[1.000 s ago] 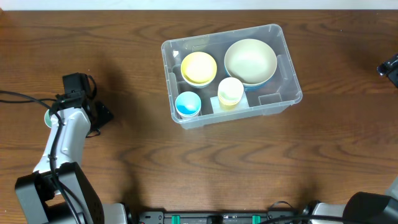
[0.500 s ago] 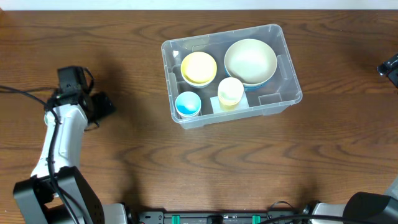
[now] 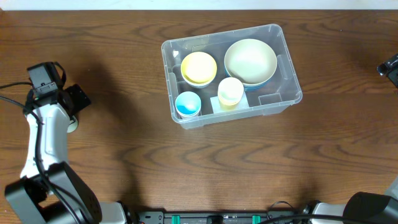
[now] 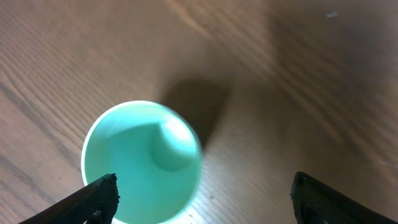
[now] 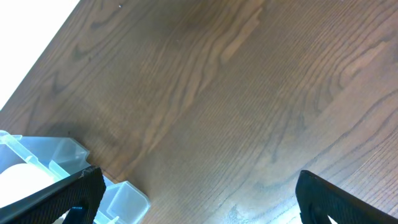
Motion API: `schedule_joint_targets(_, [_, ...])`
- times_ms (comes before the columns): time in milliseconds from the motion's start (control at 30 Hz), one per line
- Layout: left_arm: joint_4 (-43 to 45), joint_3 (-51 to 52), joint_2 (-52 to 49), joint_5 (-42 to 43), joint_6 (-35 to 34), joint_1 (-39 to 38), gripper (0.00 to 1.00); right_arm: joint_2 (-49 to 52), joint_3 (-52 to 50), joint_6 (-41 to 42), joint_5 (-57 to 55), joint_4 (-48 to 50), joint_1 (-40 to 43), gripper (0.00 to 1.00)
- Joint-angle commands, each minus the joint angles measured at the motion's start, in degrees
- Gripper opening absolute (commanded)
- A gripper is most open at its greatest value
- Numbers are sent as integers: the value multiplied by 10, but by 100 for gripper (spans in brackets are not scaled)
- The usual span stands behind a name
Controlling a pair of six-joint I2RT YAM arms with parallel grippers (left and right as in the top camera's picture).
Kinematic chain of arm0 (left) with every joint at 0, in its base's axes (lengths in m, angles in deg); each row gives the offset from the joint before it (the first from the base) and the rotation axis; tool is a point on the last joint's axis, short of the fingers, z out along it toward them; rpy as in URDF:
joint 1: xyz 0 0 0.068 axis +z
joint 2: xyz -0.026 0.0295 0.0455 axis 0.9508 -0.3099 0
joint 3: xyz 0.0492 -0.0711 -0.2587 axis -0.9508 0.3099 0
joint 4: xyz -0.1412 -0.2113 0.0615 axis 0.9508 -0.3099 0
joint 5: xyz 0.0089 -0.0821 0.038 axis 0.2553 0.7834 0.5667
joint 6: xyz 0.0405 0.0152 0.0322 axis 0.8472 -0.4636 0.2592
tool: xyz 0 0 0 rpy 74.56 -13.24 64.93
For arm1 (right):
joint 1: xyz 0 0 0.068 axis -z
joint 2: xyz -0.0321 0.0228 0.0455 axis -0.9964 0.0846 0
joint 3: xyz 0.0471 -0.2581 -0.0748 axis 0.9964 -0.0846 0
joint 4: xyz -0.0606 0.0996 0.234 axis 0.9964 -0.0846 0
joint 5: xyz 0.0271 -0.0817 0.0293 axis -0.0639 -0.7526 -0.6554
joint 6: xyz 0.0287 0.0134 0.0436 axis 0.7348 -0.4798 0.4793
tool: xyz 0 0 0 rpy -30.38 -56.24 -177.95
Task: Pack container
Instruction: 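Grasp the teal cup rim with the left gripper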
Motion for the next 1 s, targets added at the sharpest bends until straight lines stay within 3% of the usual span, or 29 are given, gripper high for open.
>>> schedule_joint_targets(0, [6, -5, -44, 2, 8, 3, 89, 0, 0, 7, 0, -1, 7, 99])
schedule_joint_targets(167, [14, -5, -94, 17, 8, 2, 88, 0, 0, 7, 0, -1, 6, 99])
schedule_joint_targets(200, [16, -5, -100, 17, 8, 2, 84, 0, 0, 7, 0, -1, 6, 99])
schedule_joint_targets(267, [17, -5, -104, 17, 8, 2, 69, 0, 0, 7, 0, -1, 7, 99])
schedule_joint_targets(300, [18, -5, -104, 17, 7, 2, 51, 0, 0, 7, 0, -1, 6, 99])
schedule_joint_targets(367, [18, -6, -104, 17, -4, 2, 34, 0, 0, 6, 0, -1, 6, 99])
schedule_joint_targets(567, [5, -6, -94, 61, -16, 2, 7, 0, 0, 6, 0, -1, 6, 99])
schedule_joint_targets(767, [-13, -7, -53, 163, -16, -11, 6, 0, 0, 7, 0, -1, 6, 99])
schedule_joint_targets(967, [-18, -16, 45, 242, -16, -73, 6, 0, 0, 7, 0, -1, 6, 99])
